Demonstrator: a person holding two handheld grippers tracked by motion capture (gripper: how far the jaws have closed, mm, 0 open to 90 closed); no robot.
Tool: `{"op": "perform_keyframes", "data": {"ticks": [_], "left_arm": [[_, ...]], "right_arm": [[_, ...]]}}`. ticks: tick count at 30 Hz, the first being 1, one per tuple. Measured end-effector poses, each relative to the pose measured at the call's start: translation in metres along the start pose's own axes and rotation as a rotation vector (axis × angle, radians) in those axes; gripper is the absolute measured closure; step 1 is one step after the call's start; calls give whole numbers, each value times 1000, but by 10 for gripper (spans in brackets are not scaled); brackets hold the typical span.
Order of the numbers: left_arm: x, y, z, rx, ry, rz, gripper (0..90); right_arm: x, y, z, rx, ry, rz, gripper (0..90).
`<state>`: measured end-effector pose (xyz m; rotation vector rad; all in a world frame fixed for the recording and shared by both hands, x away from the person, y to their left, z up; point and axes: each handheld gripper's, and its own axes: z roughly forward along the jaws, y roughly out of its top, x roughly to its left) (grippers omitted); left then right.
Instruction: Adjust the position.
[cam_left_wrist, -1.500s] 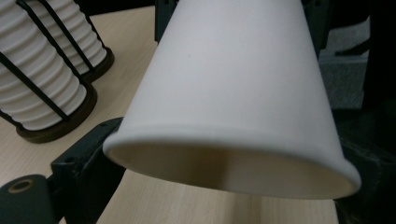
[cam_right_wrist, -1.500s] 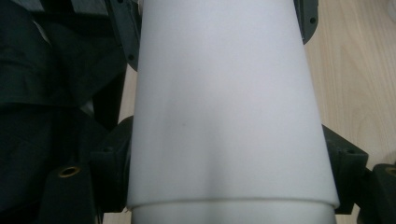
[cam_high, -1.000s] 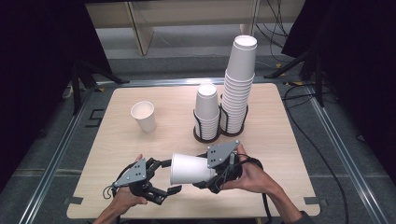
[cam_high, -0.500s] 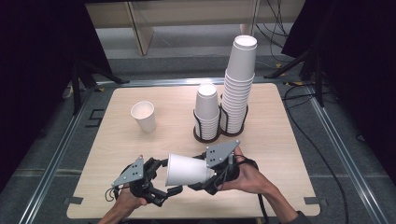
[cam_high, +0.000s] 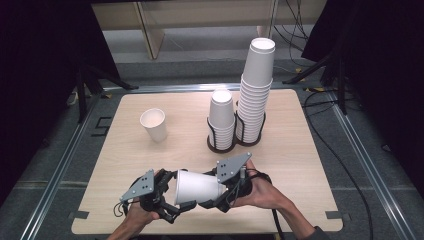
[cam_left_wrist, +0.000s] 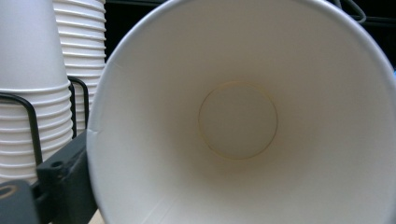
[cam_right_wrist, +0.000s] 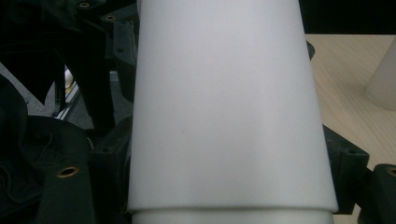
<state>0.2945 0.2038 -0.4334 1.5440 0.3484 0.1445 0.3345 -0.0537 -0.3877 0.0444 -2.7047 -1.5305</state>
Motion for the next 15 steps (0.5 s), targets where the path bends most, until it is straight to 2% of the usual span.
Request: {"op": "perform_keyframes", "data": {"ticks": [15], "left_arm": [[1,3,-3,16,-21,22,138]], "right_arm": [[-8,-12,3,-5,34,65,215]]}}
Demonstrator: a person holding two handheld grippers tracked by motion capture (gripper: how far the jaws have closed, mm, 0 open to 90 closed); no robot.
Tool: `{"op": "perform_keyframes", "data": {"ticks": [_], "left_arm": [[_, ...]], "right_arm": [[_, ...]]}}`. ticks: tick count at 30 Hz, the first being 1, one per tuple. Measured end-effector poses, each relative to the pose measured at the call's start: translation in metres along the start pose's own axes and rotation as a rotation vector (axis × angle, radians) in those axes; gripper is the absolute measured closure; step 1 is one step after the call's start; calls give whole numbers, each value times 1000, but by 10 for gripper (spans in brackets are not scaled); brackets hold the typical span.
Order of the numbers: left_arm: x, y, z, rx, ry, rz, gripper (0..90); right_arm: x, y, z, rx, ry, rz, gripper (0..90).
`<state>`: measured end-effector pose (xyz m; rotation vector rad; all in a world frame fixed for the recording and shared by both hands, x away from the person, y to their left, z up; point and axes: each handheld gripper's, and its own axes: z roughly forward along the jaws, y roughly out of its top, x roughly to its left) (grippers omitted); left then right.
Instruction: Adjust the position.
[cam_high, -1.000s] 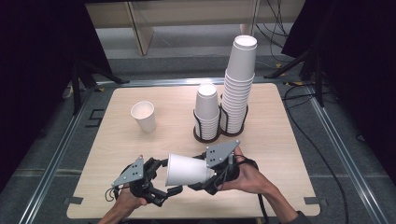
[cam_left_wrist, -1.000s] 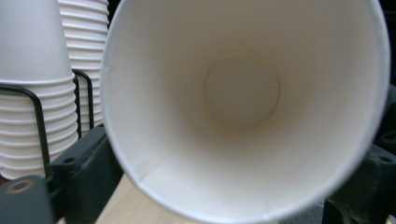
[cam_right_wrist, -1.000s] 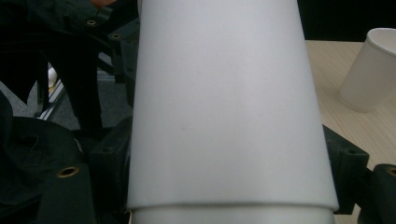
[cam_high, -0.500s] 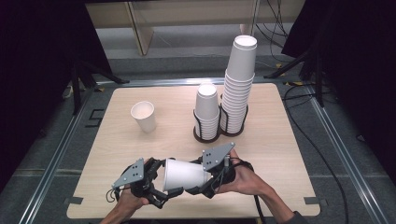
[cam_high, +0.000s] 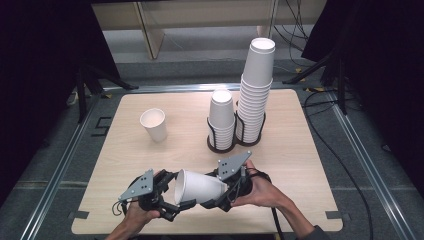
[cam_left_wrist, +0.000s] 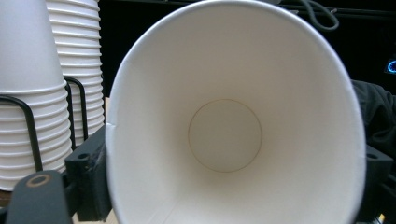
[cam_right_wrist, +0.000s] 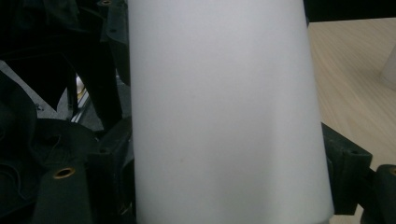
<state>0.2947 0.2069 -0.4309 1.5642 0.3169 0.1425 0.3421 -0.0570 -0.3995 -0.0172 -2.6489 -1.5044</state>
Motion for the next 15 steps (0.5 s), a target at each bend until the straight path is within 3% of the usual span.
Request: {"op": "perform_keyframes", "data": {"ticks": [1,4,5,10,15], "left_arm": [[-1,0,0,-2,3,1,144],[-3,2,1,2,0,8,148],[-4,3,1,18,2,22,150],[-5,5,-1,20,11,23,153],[-4,6,-2,33,36,19,155]], "right_arm": [[-1,-1,-1,7,2,19,171],[-3,-2,-2,8,0,25,162],[-1,-2,-5,36,-5,22,158],[2,0,-13,64,-21,22,158],[5,6,-26,93,-86,-7,157]]}}
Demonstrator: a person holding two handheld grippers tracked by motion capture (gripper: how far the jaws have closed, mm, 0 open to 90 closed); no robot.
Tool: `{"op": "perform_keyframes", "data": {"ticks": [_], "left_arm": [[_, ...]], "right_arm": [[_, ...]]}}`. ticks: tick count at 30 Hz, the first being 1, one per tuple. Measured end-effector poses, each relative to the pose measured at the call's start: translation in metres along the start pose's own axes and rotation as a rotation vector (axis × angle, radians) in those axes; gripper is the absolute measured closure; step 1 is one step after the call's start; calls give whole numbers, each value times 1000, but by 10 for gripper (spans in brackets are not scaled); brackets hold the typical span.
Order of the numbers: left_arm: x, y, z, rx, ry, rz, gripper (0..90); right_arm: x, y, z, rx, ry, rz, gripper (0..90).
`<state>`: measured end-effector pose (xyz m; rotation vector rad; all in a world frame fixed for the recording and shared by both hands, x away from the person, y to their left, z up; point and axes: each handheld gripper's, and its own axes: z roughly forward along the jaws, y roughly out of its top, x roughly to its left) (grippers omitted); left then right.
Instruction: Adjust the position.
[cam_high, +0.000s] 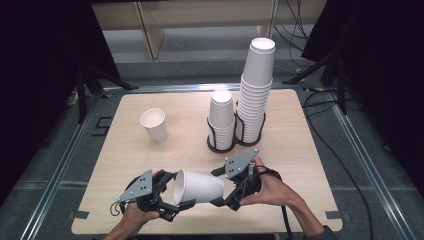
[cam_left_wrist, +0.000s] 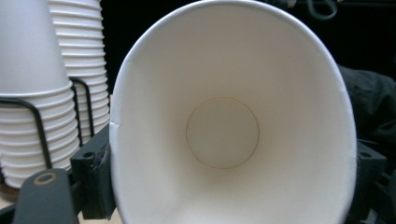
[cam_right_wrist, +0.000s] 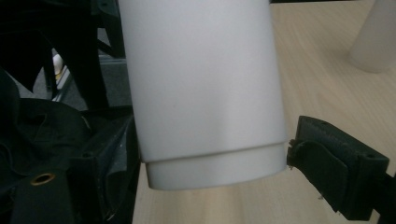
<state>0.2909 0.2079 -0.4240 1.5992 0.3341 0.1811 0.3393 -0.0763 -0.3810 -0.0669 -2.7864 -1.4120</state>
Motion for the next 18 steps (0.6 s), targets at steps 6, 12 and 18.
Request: {"op": "perform_keyframes", "data": {"ticks": [6,12,18], "left_arm": [[3,-1,1,85,60,9,155],[2,-2,6,214,106,33,153],[-4,-2,11,292,129,63,153]], "right_arm": [[0,2,-5,8,-61,-37,158],[8,4,13,95,-105,-87,159],[12,2,34,168,-135,-115,162]]}}
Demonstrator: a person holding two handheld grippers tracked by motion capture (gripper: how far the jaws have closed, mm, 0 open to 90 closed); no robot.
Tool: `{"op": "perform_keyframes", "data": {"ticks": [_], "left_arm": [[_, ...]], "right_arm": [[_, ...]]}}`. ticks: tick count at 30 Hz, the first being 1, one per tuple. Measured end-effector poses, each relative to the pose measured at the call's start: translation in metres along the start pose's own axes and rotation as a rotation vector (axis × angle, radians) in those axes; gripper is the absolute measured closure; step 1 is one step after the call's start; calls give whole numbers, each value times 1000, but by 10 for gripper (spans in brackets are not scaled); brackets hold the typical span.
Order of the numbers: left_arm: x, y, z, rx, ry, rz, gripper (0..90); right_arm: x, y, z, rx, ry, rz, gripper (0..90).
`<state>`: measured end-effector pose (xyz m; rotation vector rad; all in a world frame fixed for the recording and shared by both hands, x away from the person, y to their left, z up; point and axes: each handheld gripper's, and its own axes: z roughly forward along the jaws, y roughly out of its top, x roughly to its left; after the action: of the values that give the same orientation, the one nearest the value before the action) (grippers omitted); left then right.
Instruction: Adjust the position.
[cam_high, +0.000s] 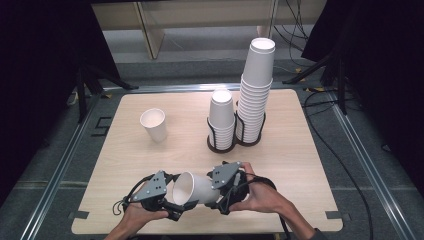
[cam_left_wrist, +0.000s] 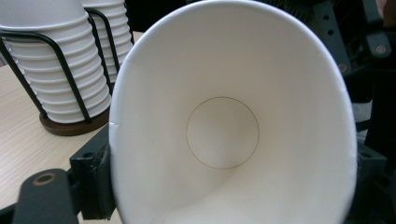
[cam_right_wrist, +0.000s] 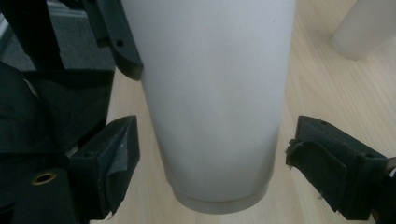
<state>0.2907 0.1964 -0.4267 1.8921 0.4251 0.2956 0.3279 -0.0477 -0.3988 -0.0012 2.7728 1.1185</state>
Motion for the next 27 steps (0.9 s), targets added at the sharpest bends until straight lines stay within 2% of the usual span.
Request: {"op": "perform_keyframes", "data": {"ticks": [4,5,7,8,9,10,14,15,16,17,18,19,21,23,25,27], "left_arm": [[-1,1,1,11,4,-2,153],[-1,1,1,18,6,8,153],[-2,0,2,23,10,-1,152],[-2,1,2,27,7,1,152],[-1,1,1,43,10,20,152],[-3,1,2,16,5,-4,151],[-4,1,3,10,4,-1,140],[-3,0,3,-3,3,-3,129],[-1,-2,3,-37,-5,-26,113],[0,-2,3,-46,-7,-33,95],[3,-4,2,-102,-12,-62,88],[4,-5,2,-139,-13,-82,78],[5,-6,0,-179,-5,-105,69],[6,-6,-1,-234,-2,-145,61],[6,-6,-2,-281,2,-159,65],[6,-6,-3,-301,3,-158,67]], "right_arm": [[1,-1,7,11,-7,-18,161],[3,-1,9,17,1,-7,161],[4,0,13,20,5,-10,160],[5,0,16,27,-5,-14,165],[5,0,16,27,-5,-14,165],[5,0,18,23,-3,-6,167],[5,-1,22,15,-8,-21,218],[5,-2,23,13,-3,-10,221],[5,-2,23,3,-1,-5,224],[4,-2,22,-13,15,8,226],[3,-3,21,-26,16,13,227],[1,-3,20,-62,27,30,229],[-2,-4,18,-109,43,59,231],[-4,-5,18,-170,56,86,232],[-4,-6,19,-219,66,121,231],[-5,-6,20,-258,59,113,231]]}}
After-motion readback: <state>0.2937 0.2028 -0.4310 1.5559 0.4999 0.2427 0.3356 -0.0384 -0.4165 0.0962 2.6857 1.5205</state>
